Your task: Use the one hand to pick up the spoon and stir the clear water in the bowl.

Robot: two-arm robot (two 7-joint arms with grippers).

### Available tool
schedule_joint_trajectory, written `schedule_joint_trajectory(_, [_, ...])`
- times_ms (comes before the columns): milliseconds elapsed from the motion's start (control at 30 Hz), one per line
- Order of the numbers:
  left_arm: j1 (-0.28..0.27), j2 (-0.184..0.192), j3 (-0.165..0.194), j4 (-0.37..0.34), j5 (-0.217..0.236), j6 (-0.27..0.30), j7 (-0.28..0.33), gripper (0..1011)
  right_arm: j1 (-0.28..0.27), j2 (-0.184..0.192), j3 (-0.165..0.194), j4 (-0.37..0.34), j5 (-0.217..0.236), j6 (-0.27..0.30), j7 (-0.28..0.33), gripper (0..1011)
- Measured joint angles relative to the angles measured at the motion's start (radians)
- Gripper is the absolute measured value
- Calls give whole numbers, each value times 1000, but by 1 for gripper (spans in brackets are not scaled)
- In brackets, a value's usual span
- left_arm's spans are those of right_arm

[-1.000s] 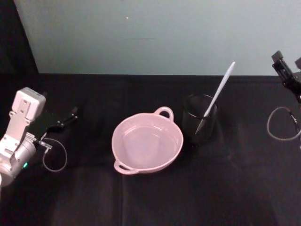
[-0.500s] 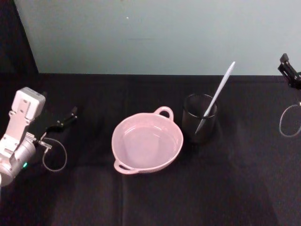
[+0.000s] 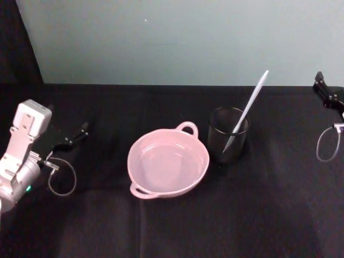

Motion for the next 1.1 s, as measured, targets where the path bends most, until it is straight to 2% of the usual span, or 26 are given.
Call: schedule_joint_trajectory(1100, [0, 0, 0, 0, 0, 0, 0, 1011, -2, 3, -2, -4, 0, -1, 1, 1003])
